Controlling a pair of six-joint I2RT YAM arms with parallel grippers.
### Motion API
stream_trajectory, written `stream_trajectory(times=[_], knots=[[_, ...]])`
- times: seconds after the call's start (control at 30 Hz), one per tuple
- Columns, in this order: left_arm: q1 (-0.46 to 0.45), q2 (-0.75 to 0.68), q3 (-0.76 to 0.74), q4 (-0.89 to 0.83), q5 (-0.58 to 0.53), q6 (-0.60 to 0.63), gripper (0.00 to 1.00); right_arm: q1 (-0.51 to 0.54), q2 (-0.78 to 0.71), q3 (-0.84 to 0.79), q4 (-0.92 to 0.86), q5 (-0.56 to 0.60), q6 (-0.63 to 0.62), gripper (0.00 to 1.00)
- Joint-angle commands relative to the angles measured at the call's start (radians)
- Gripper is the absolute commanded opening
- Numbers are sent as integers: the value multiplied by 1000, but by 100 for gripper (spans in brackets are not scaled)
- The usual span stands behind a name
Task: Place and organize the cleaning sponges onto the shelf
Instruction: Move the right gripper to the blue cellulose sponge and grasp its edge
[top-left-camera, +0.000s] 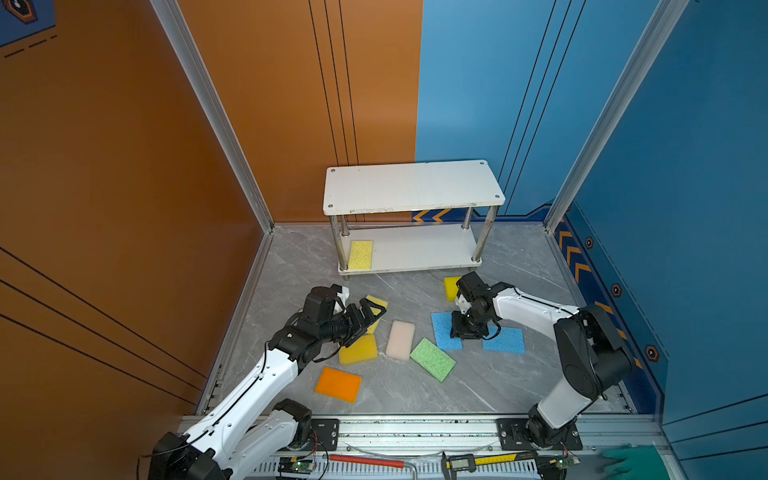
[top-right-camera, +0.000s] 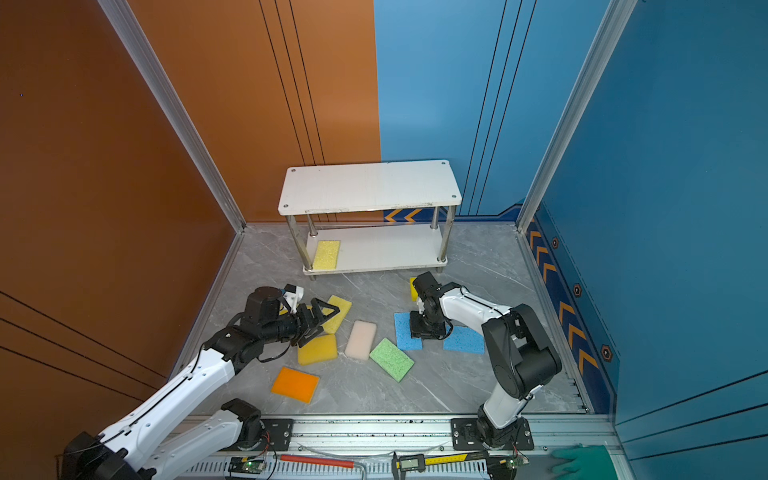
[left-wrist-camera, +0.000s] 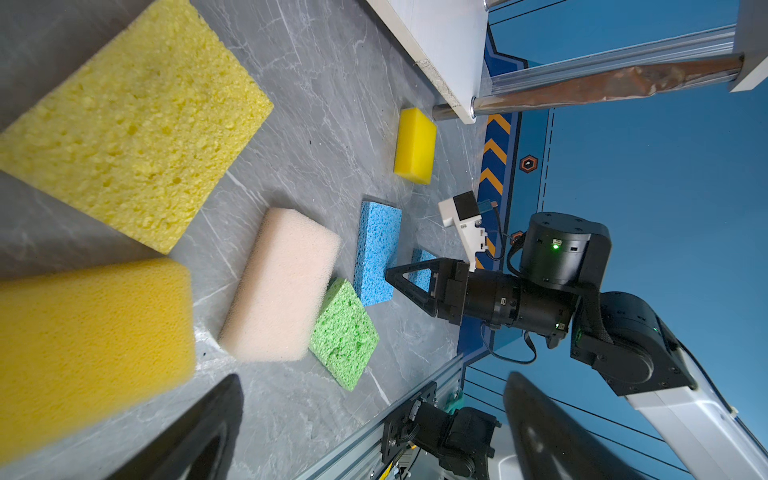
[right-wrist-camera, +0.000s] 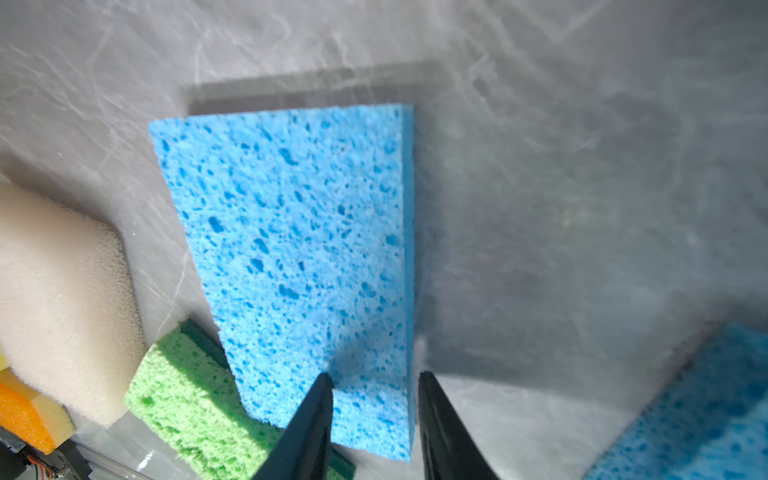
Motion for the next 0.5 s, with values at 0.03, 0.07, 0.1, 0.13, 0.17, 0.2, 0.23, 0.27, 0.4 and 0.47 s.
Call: stream_trajectory(times=[0.03,0.07,0.1,0.13,0.17,0.2,0.23,0.27,0.4,0.47], knots=[[1,-19,-17,-10,-14,-2,98,5,16,-25,30,-1,14,28],[4,-20,-17,-11,-13,-2,98,5,16,-28,35,0,17,27],[5,-19,-17,-14,-10,-3,98,5,15,-30,39,-1,19,27],[5,-21,-17,-14,-9,-2,98,5,15,-33,41,-1,21,24],[7,-21,-17,-15,-7,1,98,5,15,-35,42,0,23,21],[9,-21,-17,-17,-7,2,98,5,13,-36,44,0,25,19],[11,-23,-18,-20,-5,3,98,5,12,-36,45,1,27,17],[13,-23,-18,-21,-2,4,98,5,8,-35,46,2,27,15],[20,-26,-19,-21,6,5,98,5,-13,-31,44,7,34,9],[22,-29,-22,-22,8,5,98,3,-30,-26,44,9,41,8]])
